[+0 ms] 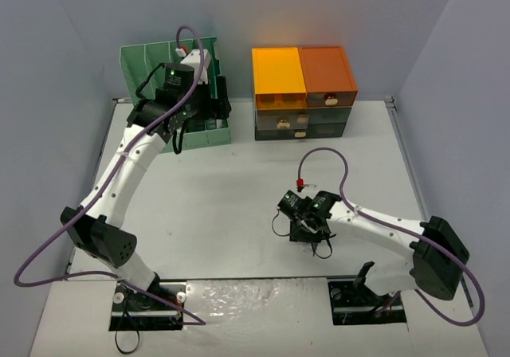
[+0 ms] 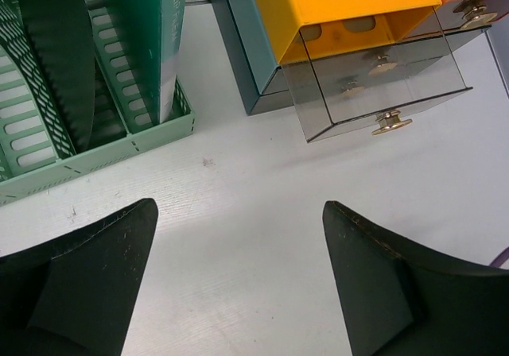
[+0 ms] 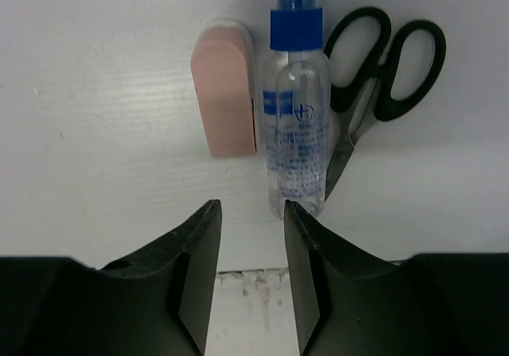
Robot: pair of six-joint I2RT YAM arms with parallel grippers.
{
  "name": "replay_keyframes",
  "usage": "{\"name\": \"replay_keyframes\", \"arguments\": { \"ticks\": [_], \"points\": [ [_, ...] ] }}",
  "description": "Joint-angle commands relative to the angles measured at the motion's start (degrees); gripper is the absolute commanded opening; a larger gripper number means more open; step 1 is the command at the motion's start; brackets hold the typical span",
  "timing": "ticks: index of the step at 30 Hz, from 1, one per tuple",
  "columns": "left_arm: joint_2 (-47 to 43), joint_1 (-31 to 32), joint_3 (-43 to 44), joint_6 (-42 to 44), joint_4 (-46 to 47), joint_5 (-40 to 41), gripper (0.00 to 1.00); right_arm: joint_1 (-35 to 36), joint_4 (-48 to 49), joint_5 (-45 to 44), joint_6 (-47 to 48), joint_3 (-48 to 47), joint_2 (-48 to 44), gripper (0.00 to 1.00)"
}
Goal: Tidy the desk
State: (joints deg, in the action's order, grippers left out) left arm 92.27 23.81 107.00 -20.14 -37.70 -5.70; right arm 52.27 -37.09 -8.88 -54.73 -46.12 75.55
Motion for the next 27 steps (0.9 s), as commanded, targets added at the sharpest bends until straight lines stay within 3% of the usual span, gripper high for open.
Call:
{"name": "replay_keyframes", "arguments": {
  "ticks": [1,11,27],
  "points": [
    [-4.17,-0.52,1.16,0.86,1.29,0.13,0.82,0.43,3.1,-6.57,-0.13,-4.31,4.24,0.34],
    [-5.01,-0.52,0.97,1.28,0.86,0.45,0.82,0.46,4.39,-9.46,2.63,-7.52,10.5,0.35],
    [-4.91,-0.59,1.19,1.86,0.15,0.43,0.82,1.2,1.87,-10.67,0.11,-5.25,8.25,0.37]
  ]
}}
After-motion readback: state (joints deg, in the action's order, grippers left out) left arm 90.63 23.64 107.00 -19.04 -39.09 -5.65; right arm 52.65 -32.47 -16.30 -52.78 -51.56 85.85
